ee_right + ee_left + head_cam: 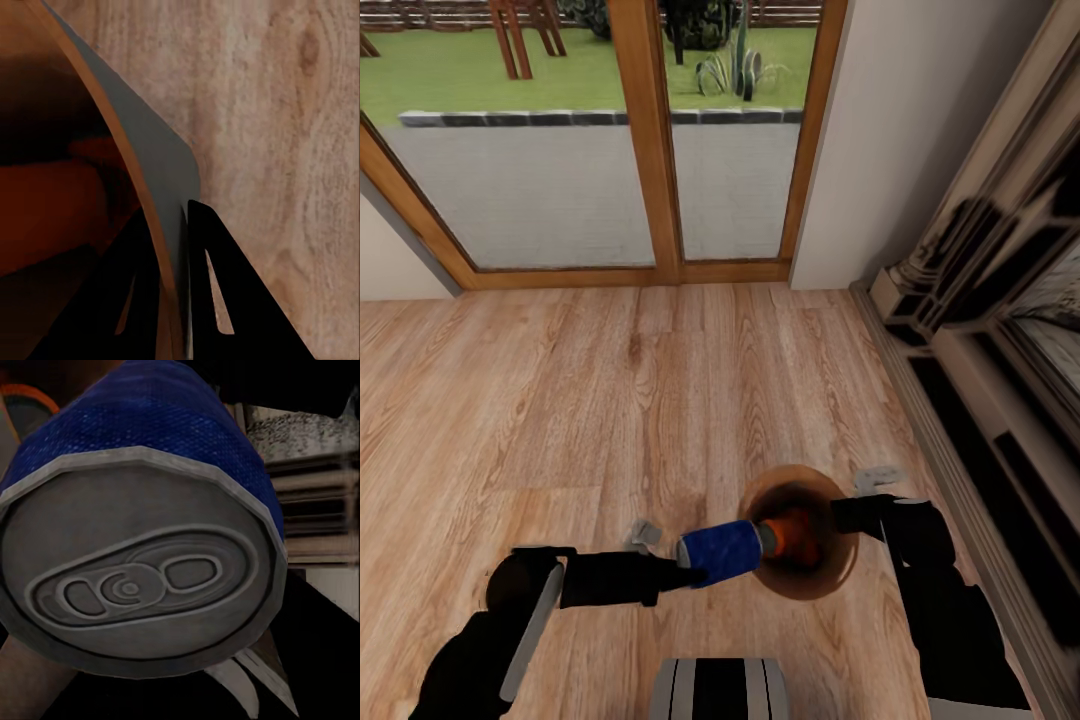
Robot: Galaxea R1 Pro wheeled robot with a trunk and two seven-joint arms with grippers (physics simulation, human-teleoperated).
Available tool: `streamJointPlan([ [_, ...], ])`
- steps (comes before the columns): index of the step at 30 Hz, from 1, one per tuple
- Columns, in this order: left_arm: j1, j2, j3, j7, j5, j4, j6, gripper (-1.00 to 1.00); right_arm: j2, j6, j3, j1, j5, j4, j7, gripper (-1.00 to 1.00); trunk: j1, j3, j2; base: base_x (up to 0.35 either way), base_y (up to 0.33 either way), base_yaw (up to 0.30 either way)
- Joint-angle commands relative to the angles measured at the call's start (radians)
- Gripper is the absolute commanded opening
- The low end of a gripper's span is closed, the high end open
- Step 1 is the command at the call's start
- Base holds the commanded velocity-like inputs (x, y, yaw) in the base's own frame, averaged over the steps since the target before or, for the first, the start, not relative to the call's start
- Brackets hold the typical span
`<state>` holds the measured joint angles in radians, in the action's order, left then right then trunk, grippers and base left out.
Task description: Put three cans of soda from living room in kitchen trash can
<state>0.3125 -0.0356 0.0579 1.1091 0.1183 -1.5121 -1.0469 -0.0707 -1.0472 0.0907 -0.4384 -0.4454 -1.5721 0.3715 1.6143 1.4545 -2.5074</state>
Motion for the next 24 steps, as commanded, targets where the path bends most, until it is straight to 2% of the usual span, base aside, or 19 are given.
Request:
streamJointPlan([
  [1, 0.0, 0.017, 0.0, 0.0, -0.011, 0.0, 0.001, -1.0, 0.0, 0.0, 0.001, 0.0, -0.035, 0.0, 0.003, -1.0, 0.0, 0.0, 0.0, 0.0, 0.0, 0.0],
  [2, 0.0, 0.044, 0.0, 0.0, -0.024, 0.001, 0.0, -1.0, 0.0, 0.0, 0.001, 0.0, -0.035, 0.0, 0.003, -1.0, 0.0, 0.0, 0.0, 0.0, 0.0, 0.0],
  [5, 0.0, 0.08, 0.0, 0.0, -0.032, 0.007, 0.0, -1.0, 0.0, 0.0, 0.001, 0.0, -0.035, 0.0, 0.003, -1.0, 0.0, 0.0, 0.0, 0.0, 0.0, 0.0],
  [17, 0.001, 0.124, 0.0, -0.001, -0.034, 0.009, 0.0, -1.0, 0.0, 0.0, 0.001, 0.0, -0.035, 0.0, 0.003, -1.0, 0.0, 0.0, 0.0, 0.0, 0.0, 0.0],
  [24, 0.001, 0.148, 0.0, 0.0, -0.022, 0.008, 0.0, -1.0, 0.0, 0.0, 0.001, 0.0, -0.035, 0.0, 0.003, -1.0, 0.0, 0.0, 0.0, 0.0, 0.0, 0.0],
])
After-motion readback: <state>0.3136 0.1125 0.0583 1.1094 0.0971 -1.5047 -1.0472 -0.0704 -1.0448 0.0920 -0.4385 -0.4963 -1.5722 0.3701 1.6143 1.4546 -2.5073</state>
